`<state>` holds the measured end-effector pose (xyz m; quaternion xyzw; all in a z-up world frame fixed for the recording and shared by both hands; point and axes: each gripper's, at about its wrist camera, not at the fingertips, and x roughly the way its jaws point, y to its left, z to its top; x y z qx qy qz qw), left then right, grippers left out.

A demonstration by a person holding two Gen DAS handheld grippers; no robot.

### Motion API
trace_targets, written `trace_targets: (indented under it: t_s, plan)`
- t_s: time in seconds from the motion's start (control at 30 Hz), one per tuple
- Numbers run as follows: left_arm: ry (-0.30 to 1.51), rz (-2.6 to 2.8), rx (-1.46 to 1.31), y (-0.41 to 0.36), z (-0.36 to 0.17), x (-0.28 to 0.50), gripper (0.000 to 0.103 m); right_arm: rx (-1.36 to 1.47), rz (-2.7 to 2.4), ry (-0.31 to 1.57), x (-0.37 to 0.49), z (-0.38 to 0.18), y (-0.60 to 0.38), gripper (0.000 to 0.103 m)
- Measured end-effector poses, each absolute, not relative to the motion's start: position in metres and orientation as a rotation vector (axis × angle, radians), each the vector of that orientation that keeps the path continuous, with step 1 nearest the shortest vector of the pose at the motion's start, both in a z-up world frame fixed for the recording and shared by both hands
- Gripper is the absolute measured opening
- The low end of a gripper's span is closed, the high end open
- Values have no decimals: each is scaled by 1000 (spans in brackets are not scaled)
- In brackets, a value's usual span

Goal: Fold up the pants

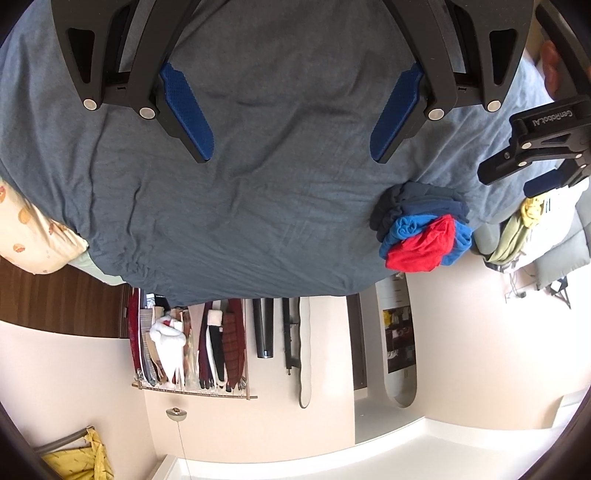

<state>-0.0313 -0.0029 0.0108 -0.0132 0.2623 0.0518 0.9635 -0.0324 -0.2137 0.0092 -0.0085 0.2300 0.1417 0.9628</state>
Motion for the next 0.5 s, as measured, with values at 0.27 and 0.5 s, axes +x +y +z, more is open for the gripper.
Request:
trace_targets:
  t_s: [0.27, 0.5]
  plan:
    - [522, 114, -2, -8, 10, -33, 103, -7, 286, 484, -34, 3, -220, 88]
    - [526, 121, -6, -6, 9, -31, 103, -3, 292, 498, -32, 0, -218, 88]
